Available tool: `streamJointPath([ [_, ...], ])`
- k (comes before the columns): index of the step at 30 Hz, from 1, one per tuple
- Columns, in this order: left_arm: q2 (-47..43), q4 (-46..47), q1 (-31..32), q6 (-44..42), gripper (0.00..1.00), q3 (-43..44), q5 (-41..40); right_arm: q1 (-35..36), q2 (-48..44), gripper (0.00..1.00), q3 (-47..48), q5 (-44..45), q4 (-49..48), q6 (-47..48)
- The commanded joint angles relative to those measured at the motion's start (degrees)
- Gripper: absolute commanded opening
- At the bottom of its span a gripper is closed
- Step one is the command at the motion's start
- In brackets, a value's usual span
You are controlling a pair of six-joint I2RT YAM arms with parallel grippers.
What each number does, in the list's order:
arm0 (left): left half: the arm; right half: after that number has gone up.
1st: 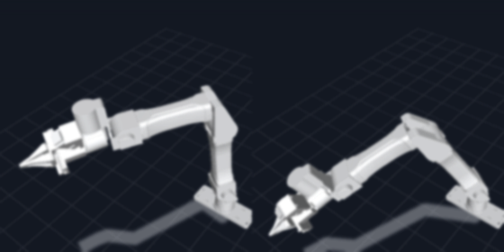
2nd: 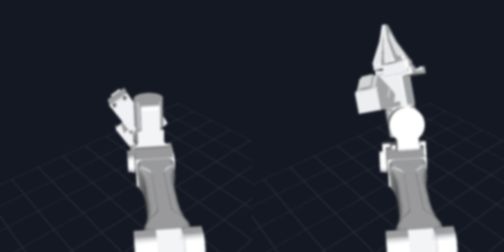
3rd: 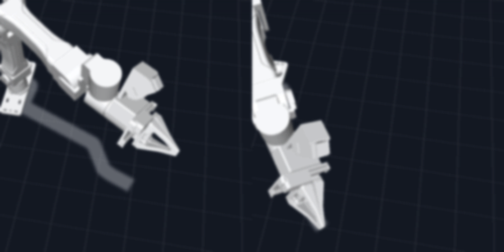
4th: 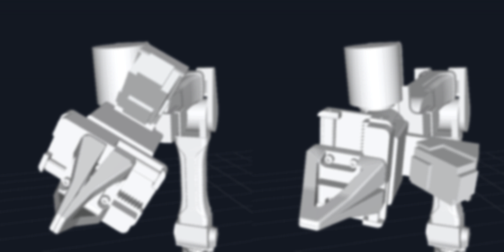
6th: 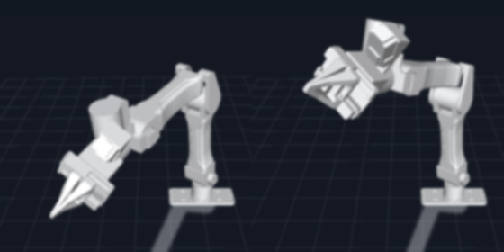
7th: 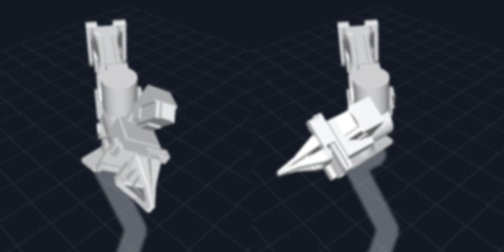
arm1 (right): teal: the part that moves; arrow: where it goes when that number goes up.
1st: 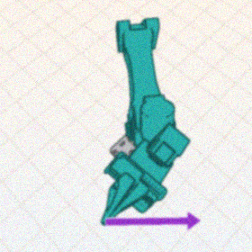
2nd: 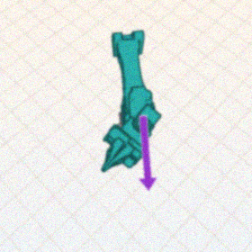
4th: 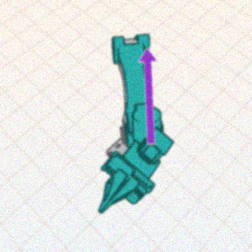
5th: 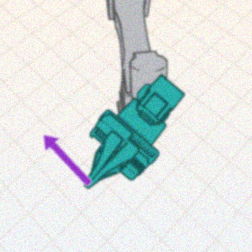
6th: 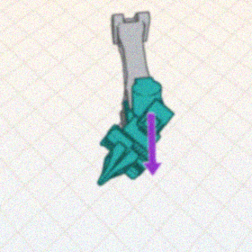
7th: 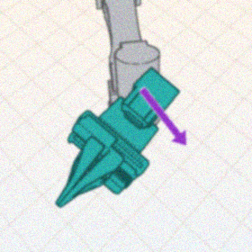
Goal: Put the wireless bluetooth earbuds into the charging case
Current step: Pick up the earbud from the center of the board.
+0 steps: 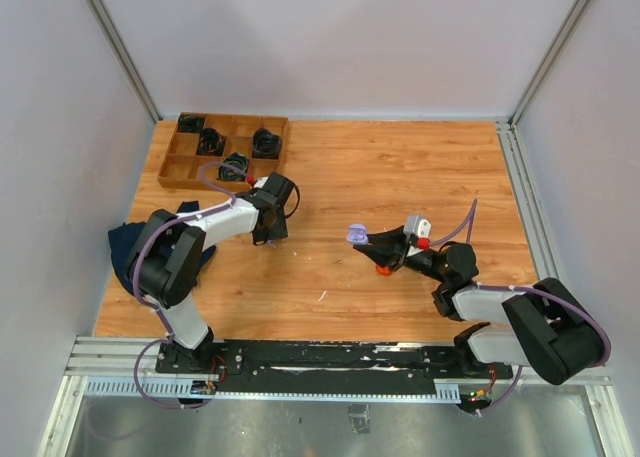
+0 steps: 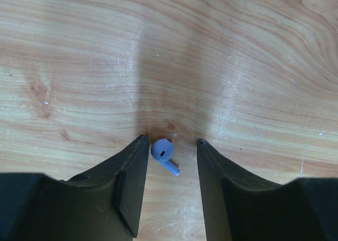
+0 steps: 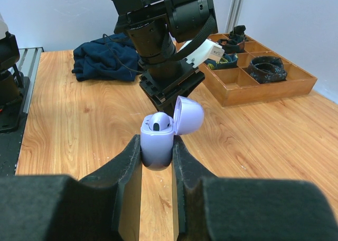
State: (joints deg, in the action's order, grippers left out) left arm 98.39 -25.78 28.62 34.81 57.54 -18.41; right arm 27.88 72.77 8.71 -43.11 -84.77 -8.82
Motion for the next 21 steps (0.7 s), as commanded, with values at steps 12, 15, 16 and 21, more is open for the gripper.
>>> streamJointPath([
  [12,-0.61,-1.05,0.67,-2.64,0.41,0.61,3.38,0.91,0.09,0.01,0.52,-0.48,-3.53,0.21],
  [15,-0.53,-0.95,0.97,-3.27,0.39,0.96,3.31,0.95,0.0,0.01,0.56,-0.59,-3.56,0.21],
  [16,-0.34,-1.02,0.99,-3.4,0.38,1.11,3.22,0.95,0.0,0.01,0.57,-0.57,-3.55,0.21],
  [21,0.26,-1.14,1.08,-3.61,0.37,1.09,2.99,0.96,0.01,0.01,0.52,-0.61,-3.54,0.21],
])
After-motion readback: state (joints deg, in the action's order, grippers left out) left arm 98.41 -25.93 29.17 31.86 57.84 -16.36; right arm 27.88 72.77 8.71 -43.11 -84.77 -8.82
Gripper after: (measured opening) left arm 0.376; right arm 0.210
